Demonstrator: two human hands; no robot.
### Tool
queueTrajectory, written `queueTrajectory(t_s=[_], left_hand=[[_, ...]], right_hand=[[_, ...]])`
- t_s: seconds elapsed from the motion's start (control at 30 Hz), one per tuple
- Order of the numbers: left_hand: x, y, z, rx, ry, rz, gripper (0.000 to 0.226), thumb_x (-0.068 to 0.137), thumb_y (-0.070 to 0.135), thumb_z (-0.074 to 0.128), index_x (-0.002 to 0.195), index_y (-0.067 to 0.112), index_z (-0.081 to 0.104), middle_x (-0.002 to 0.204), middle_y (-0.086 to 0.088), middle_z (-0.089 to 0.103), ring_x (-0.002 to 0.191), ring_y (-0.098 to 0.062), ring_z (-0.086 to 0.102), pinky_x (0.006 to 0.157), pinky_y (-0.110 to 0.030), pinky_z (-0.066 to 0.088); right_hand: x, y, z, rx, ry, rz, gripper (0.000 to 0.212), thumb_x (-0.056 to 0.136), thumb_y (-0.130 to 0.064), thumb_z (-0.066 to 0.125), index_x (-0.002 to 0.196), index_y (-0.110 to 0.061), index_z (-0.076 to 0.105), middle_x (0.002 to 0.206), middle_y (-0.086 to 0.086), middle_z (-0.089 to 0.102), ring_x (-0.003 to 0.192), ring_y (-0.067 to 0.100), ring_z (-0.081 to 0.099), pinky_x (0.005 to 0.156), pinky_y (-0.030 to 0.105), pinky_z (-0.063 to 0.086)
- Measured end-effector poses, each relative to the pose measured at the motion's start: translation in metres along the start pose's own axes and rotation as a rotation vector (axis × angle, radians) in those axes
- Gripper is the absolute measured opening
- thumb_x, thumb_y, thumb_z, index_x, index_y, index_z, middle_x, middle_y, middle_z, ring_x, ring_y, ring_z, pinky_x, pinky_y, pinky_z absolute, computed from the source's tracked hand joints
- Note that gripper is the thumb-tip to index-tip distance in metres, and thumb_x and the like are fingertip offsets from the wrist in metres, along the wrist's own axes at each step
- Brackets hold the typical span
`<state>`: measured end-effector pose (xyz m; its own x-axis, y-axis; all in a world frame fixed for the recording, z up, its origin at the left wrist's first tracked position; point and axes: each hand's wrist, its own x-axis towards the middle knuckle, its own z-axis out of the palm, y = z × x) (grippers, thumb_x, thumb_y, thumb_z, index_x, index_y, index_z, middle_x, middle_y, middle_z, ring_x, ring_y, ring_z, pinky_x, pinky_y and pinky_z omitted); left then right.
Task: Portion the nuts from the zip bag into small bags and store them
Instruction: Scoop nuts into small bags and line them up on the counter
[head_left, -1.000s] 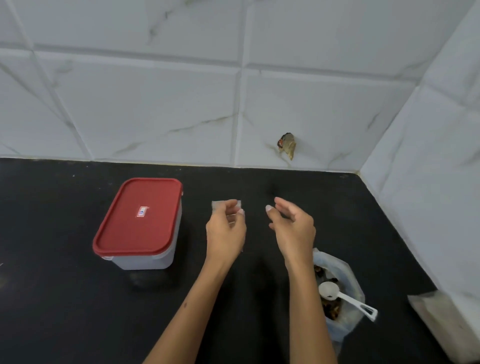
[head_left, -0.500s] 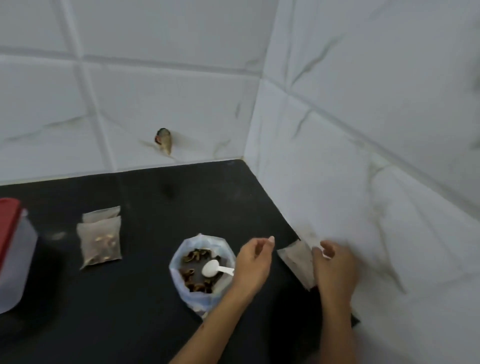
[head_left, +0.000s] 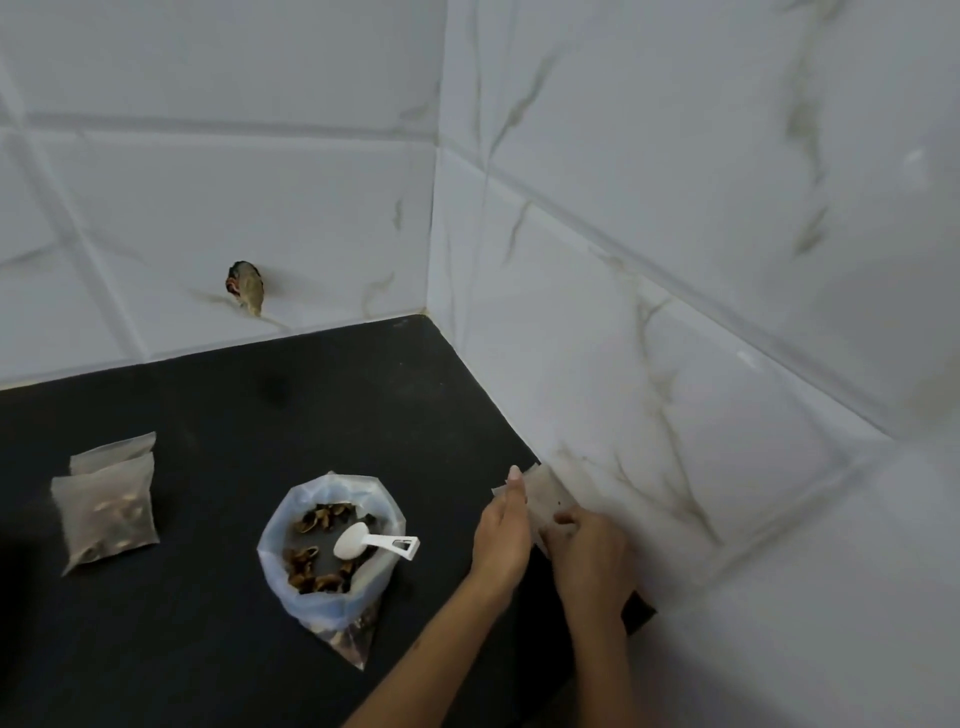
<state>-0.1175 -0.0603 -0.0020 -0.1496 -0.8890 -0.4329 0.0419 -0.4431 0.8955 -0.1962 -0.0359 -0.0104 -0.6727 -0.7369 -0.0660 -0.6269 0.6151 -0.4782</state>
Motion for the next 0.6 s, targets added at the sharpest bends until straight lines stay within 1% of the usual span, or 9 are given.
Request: queueTrajectory(t_s=[0.1, 0.2, 0.23, 0.3, 0.37, 0.4, 0.47, 0.53, 0.6], left_hand=[[0.0, 0.001, 0.002, -0.02, 0.008, -0.011, 0.044, 0.099, 0.05, 0.032, 0.073, 0.022, 0.054, 0.081, 0.002, 0.058, 0.084, -0.015, 0.058, 0.094, -0.036, 0.048], [-0.003, 0.0, 0.0, -0.025, -0.021, 0.028, 0.044, 0.092, 0.058, 0.042, 0.071, 0.021, 0.052, 0.076, 0.004, 0.057, 0.074, -0.011, 0.056, 0.083, -0.034, 0.049], [-0.004, 0.0, -0.003, -0.029, -0.031, 0.063, 0.042, 0.087, 0.06, 0.05, 0.077, 0.02, 0.056, 0.082, 0.005, 0.059, 0.078, -0.008, 0.057, 0.083, -0.031, 0.05], [-0.006, 0.004, -0.01, -0.043, -0.031, 0.124, 0.041, 0.083, 0.052, 0.064, 0.105, 0.017, 0.059, 0.106, 0.005, 0.062, 0.098, -0.006, 0.059, 0.092, -0.028, 0.049], [-0.01, 0.016, -0.02, -0.052, -0.011, 0.201, 0.058, 0.077, 0.041, 0.075, 0.123, 0.018, 0.05, 0.12, 0.006, 0.057, 0.11, -0.006, 0.056, 0.091, -0.021, 0.046], [-0.012, 0.025, -0.027, -0.049, 0.011, 0.236, 0.068, 0.073, 0.039, 0.079, 0.128, 0.018, 0.046, 0.123, 0.007, 0.054, 0.114, -0.007, 0.054, 0.092, -0.02, 0.044], [-0.016, 0.04, -0.042, -0.039, 0.047, 0.299, 0.093, 0.061, 0.043, 0.086, 0.137, 0.017, 0.039, 0.128, 0.007, 0.05, 0.122, -0.01, 0.05, 0.101, -0.026, 0.042], [-0.024, 0.055, -0.063, -0.049, 0.098, 0.362, 0.115, 0.045, 0.052, 0.09, 0.14, 0.016, 0.036, 0.133, 0.006, 0.049, 0.125, -0.01, 0.049, 0.107, -0.03, 0.041], [-0.033, 0.066, -0.087, -0.086, 0.162, 0.438, 0.106, 0.041, 0.048, 0.092, 0.131, 0.019, 0.044, 0.127, 0.008, 0.055, 0.115, -0.004, 0.056, 0.096, -0.024, 0.049]], right_hand=[[-0.001, 0.003, 0.002, -0.011, 0.082, -0.018, 0.021, 0.09, -0.027, 0.06, 0.108, -0.027, 0.07, 0.107, -0.004, 0.069, 0.097, 0.017, 0.064, 0.067, 0.021, 0.041], [0.0, 0.003, -0.005, 0.057, 0.177, -0.027, 0.021, 0.091, -0.022, 0.058, 0.106, -0.022, 0.072, 0.106, -0.001, 0.07, 0.095, 0.02, 0.064, 0.068, 0.022, 0.043], [0.0, 0.0, -0.01, 0.098, 0.21, -0.039, 0.02, 0.09, -0.021, 0.058, 0.105, -0.021, 0.072, 0.105, 0.0, 0.071, 0.095, 0.021, 0.064, 0.068, 0.023, 0.042], [-0.002, -0.009, -0.022, 0.209, 0.263, -0.074, 0.018, 0.09, -0.02, 0.059, 0.103, -0.02, 0.073, 0.102, -0.001, 0.071, 0.093, 0.02, 0.064, 0.065, 0.022, 0.037], [-0.007, -0.023, -0.036, 0.327, 0.265, -0.13, 0.017, 0.09, -0.022, 0.061, 0.102, -0.021, 0.073, 0.101, -0.004, 0.07, 0.09, 0.015, 0.062, 0.063, 0.021, 0.036], [-0.011, -0.032, -0.04, 0.386, 0.242, -0.178, 0.016, 0.09, -0.023, 0.061, 0.101, -0.021, 0.072, 0.099, -0.006, 0.07, 0.087, 0.011, 0.062, 0.062, 0.02, 0.038], [-0.02, -0.049, -0.048, 0.544, 0.125, -0.307, 0.014, 0.089, -0.022, 0.063, 0.098, -0.021, 0.074, 0.094, -0.009, 0.071, 0.082, 0.003, 0.062, 0.069, 0.015, 0.047], [-0.033, -0.069, -0.052, 0.772, -0.128, -0.408, 0.013, 0.086, -0.017, 0.066, 0.09, -0.027, 0.074, 0.085, -0.011, 0.073, 0.081, 0.003, 0.067, 0.075, 0.018, 0.053], [-0.049, -0.088, -0.051, 0.897, -0.396, -0.48, 0.021, 0.085, -0.01, 0.067, 0.084, -0.03, 0.073, 0.08, -0.007, 0.075, 0.082, 0.005, 0.07, 0.073, 0.018, 0.054]])
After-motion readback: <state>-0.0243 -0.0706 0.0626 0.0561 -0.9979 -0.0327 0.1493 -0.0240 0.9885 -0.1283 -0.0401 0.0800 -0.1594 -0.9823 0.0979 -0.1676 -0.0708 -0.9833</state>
